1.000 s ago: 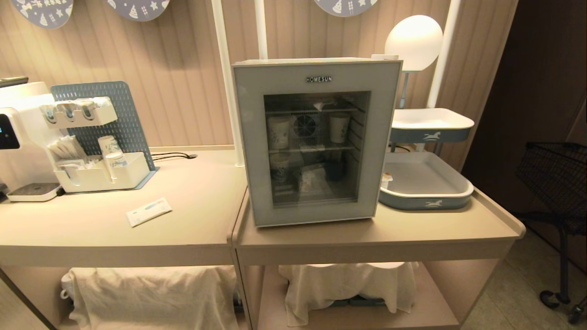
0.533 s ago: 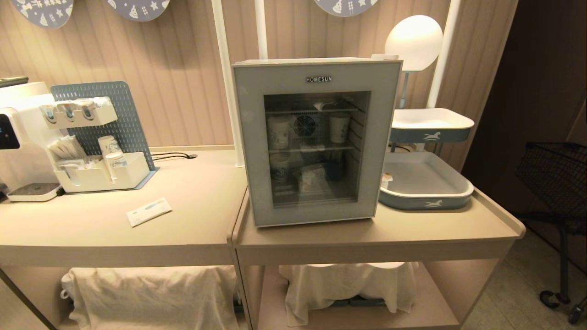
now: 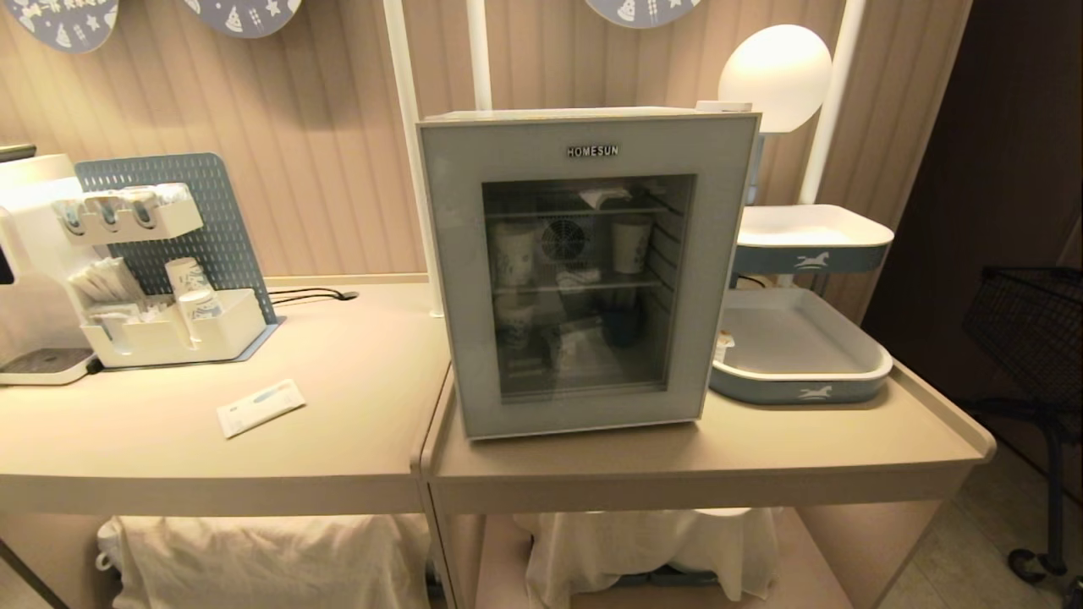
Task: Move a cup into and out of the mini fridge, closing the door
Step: Put the yoghurt in the freezer
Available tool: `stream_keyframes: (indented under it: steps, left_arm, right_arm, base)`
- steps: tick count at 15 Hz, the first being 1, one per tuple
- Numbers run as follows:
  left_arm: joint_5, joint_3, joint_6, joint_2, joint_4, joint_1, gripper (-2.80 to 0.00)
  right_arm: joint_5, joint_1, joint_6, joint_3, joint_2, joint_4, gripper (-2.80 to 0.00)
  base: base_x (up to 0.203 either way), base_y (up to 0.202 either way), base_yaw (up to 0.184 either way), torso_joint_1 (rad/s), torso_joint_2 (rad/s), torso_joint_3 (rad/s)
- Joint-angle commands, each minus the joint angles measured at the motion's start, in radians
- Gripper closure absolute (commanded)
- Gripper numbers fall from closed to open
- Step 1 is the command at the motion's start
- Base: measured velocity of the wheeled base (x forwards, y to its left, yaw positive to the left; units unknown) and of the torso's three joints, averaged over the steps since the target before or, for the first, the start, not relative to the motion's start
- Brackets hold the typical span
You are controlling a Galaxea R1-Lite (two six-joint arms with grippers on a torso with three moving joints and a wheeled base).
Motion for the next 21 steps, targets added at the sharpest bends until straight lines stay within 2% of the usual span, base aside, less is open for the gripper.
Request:
stream_keyframes:
  steps: [1,7,10,12,14,17,19,21]
  left_arm:
    - [0.001,0.000,0.000,0.000,0.000,-0.001,0.00]
    - [0.002,-0.002,0.011,0.000,-0.002,0.000,0.00]
    - [-0.002,-0.005,0.075,0.003,-0.005,0.000,0.00]
    - [-0.002,-0.010,0.080,0.002,-0.013,-0.001,0.00]
    - [0.000,-0.124,0.071,0.001,-0.005,-0.001,0.00]
    - [-0.001,-0.461,0.067,0.060,0.129,-0.001,0.00]
    - [0.001,-0.686,0.041,0.222,0.260,-0.001,0.00]
    - [0.004,-0.807,-0.013,0.447,0.344,-0.001,0.00]
  right_arm:
    - [0.001,0.000,-0.001,-0.001,0.001,0.001,0.00]
    - [0.002,0.000,-0.001,-0.001,0.001,0.001,0.00]
    - [0.002,0.000,-0.005,-0.001,0.001,0.001,0.00]
    - [0.004,0.000,-0.006,-0.001,0.001,0.001,0.00]
    - [0.004,0.000,-0.008,-0.001,0.001,0.001,0.00]
    - [0.004,0.000,-0.008,-0.001,0.001,0.001,0.00]
    - [0.005,0.000,-0.008,-0.001,0.001,0.001,0.00]
    - [0.004,0.000,-0.008,-0.001,0.001,0.001,0.00]
  base:
    - [0.188,0.000,0.005,0.007,0.00,0.002]
    - [0.040,0.000,-0.002,0.000,0.00,0.000]
    - [0.000,0.000,0.000,0.000,0.00,0.000]
    - [0.000,0.000,0.000,0.000,0.00,0.000]
    - [0.000,0.000,0.000,0.000,0.00,0.000]
    - [0.000,0.000,0.000,0.000,0.00,0.000]
    - [0.000,0.000,0.000,0.000,0.00,0.000]
    - [0.000,0.000,0.000,0.000,0.00,0.000]
